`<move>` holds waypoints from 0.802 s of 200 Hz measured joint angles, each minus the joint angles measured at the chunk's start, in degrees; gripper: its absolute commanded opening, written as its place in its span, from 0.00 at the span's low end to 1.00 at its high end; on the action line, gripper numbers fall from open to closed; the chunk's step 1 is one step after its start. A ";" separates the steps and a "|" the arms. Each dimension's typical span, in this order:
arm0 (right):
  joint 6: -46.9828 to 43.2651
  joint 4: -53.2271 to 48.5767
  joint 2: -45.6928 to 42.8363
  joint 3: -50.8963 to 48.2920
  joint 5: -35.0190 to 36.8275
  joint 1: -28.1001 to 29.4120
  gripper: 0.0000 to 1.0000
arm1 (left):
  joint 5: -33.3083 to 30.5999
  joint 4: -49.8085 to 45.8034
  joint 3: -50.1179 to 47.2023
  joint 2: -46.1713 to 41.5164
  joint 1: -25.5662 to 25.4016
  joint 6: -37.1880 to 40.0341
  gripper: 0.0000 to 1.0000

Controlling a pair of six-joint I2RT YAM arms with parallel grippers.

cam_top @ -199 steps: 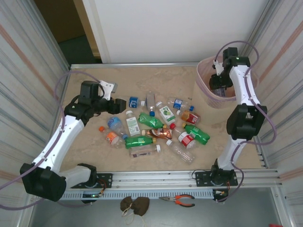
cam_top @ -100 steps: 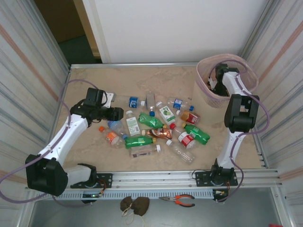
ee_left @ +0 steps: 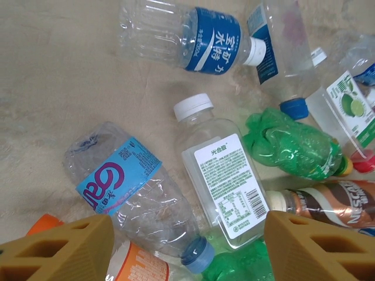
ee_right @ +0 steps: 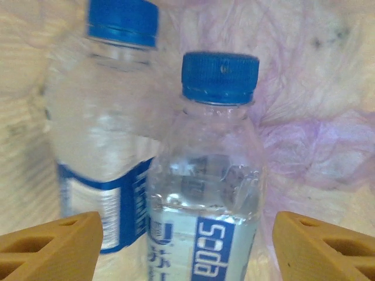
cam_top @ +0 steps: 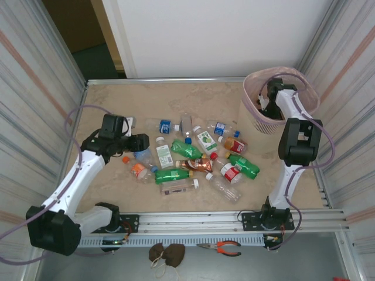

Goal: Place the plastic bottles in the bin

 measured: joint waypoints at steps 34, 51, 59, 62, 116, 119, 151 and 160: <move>0.48 -0.02 -5.73 0.00 -0.28 0.04 0.78 | -2.80 -1.07 -0.87 -2.97 0.00 -5.07 0.68; 1.14 -0.04 -8.96 0.11 -0.28 0.15 0.79 | -4.20 -1.99 -0.87 -3.32 -0.02 -7.37 0.67; 1.27 -0.02 -10.25 0.17 -0.28 0.26 0.79 | -5.01 -2.64 -0.90 -3.32 0.00 -8.39 0.67; 1.29 -0.09 -10.93 0.28 -0.28 0.33 0.79 | -5.20 -2.89 -0.90 -3.32 -0.02 -8.76 0.67; 2.19 0.20 -19.56 2.82 -0.28 1.84 0.82 | -8.24 -7.23 -1.86 -5.29 0.00 -15.69 0.67; 2.36 0.24 -20.04 2.93 -0.26 1.95 0.82 | -8.37 -7.34 -2.10 -5.60 0.00 -16.15 0.67; 2.82 0.90 -24.87 3.78 -0.28 3.30 0.84 | -8.79 -9.01 -5.68 -8.59 0.00 -20.72 0.67; 2.84 1.01 -25.94 4.20 -0.28 3.76 0.85 | -8.76 -9.25 -6.71 -9.07 0.00 -21.75 0.68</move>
